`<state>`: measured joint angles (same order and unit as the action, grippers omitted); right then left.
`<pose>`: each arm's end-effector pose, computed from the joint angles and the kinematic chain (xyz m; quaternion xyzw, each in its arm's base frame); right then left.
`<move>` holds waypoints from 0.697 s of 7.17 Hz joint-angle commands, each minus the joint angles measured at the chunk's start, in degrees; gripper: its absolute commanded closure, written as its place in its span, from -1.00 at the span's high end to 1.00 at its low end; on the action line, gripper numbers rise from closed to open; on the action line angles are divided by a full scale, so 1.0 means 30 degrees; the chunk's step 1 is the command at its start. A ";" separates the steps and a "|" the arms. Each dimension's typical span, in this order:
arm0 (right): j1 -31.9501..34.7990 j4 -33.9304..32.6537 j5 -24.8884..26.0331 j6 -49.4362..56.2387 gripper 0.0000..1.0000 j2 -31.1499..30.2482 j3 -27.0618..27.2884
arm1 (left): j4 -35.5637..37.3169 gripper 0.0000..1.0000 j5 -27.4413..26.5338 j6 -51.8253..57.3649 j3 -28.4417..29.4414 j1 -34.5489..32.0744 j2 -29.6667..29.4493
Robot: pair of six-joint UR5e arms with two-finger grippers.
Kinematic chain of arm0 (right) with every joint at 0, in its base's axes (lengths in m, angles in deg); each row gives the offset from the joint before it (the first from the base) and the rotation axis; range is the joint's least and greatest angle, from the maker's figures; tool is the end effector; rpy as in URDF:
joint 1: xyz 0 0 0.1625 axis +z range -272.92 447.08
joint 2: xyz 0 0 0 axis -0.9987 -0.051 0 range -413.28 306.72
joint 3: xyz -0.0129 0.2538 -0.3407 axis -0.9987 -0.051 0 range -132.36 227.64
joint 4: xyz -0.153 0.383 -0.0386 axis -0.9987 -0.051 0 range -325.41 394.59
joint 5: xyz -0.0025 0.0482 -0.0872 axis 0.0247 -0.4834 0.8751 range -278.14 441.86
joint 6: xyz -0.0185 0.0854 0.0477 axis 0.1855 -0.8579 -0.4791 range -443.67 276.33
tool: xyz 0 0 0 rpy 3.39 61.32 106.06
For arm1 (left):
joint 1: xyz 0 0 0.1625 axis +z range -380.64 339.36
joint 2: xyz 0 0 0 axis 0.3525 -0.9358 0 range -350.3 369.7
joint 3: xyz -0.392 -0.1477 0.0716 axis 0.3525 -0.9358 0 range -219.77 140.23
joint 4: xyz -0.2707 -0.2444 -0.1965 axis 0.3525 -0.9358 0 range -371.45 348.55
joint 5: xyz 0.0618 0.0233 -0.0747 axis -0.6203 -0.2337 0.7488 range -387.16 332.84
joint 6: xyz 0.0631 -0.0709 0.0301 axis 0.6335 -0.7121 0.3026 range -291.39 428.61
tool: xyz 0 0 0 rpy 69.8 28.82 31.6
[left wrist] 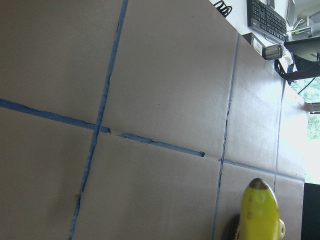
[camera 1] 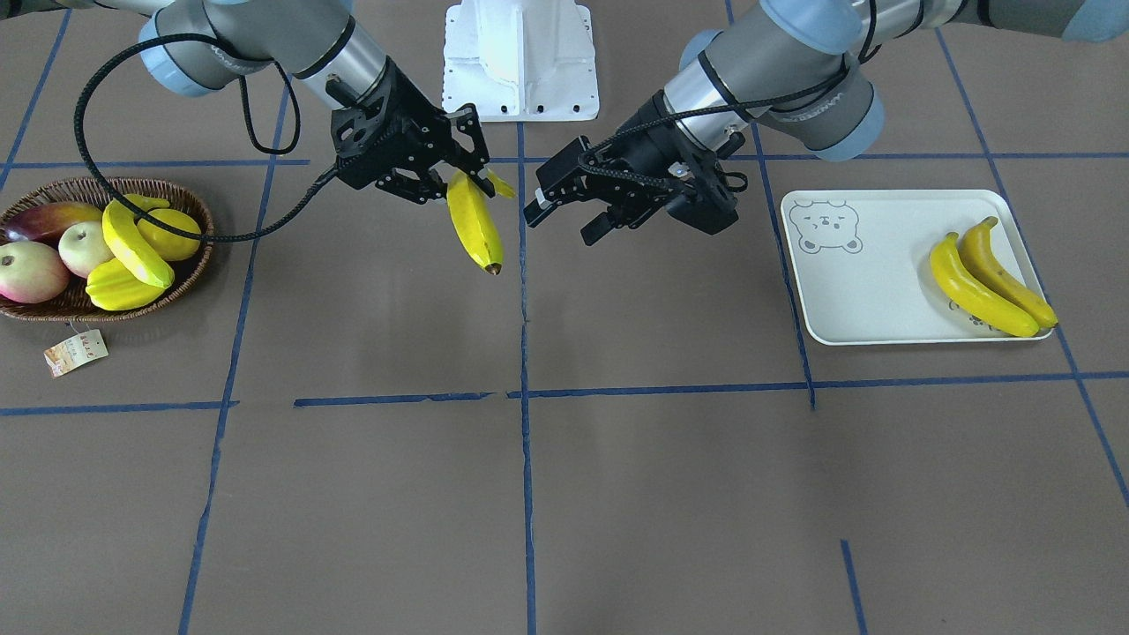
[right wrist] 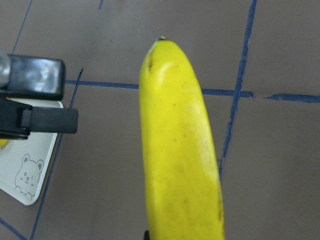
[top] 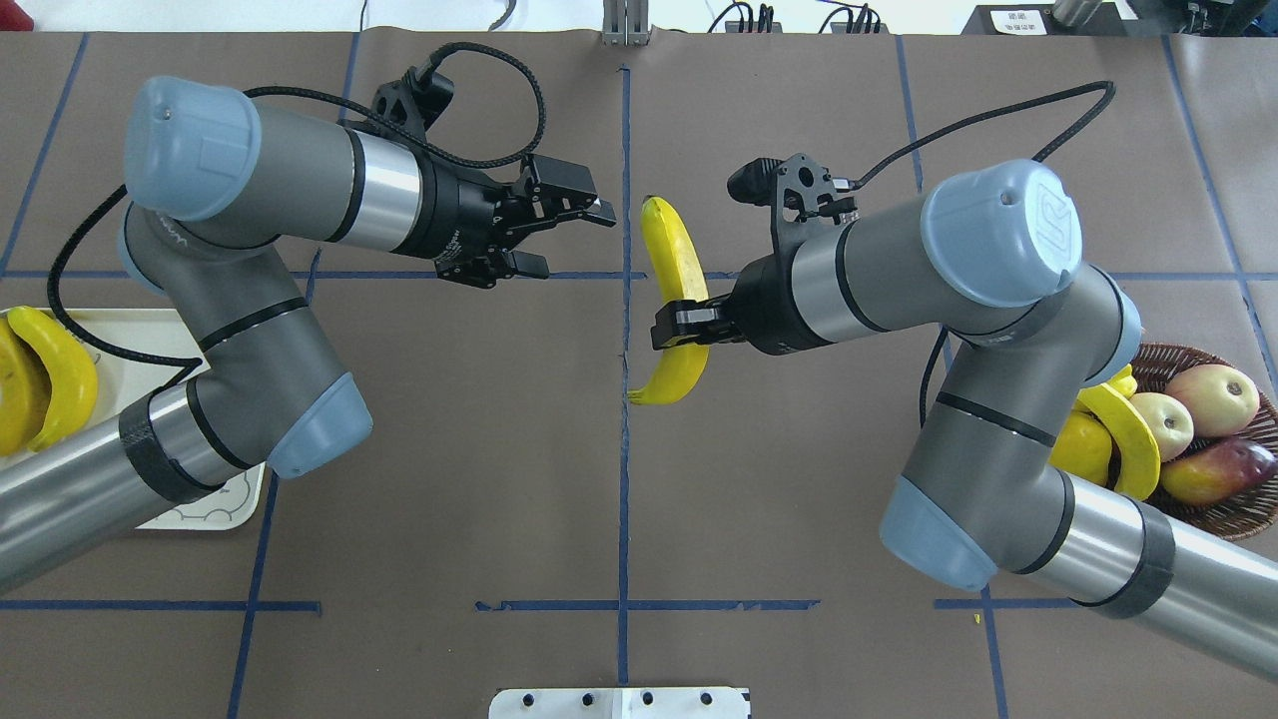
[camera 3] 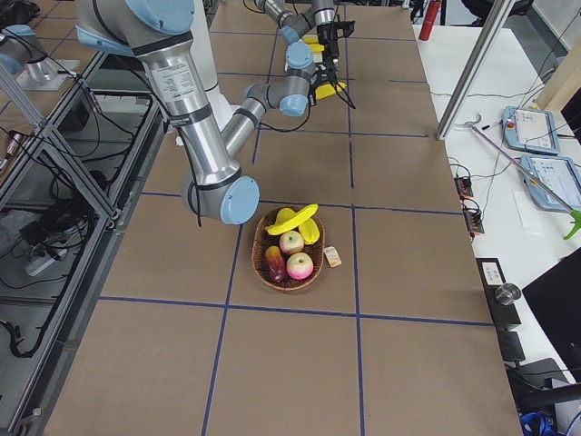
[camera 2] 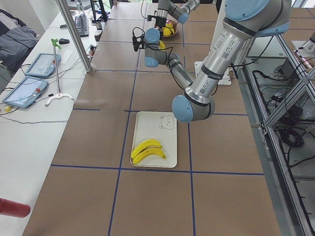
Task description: Transfer all bananas from basket to plate
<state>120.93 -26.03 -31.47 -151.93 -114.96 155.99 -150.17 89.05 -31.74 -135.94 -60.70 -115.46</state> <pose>-0.4323 -0.4030 0.1766 0.1405 -0.6080 -0.0425 0.7803 0.4235 -0.4728 0.1510 0.0218 0.7071 -0.1480 0.6912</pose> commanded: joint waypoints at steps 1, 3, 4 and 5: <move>-0.0445 0.0048 0.0484 -0.0566 -0.95 0.0141 0.0063 | 0.0125 0.99 -0.1637 -0.1378 0.0067 0.0896 -0.0524; -0.0736 0.0048 0.1065 -0.0803 -0.95 0.0257 0.0093 | 0.0767 0.99 -0.2520 -0.1444 0.0154 0.1629 -0.0936; -0.0825 0.0048 0.1156 -0.0803 -0.94 0.0258 0.0122 | 0.0770 0.95 -0.3888 -0.1444 0.0271 0.2359 -0.0995; -0.0826 0.0048 0.1157 -0.0803 -0.93 0.0258 0.0122 | 0.0770 0.60 -0.4076 -0.1502 0.0359 0.2424 -0.1082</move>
<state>118.62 -25.88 -28.26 -154.28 -114.23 156.30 -148.00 78.77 -36.08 -135.20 -54.46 -118.38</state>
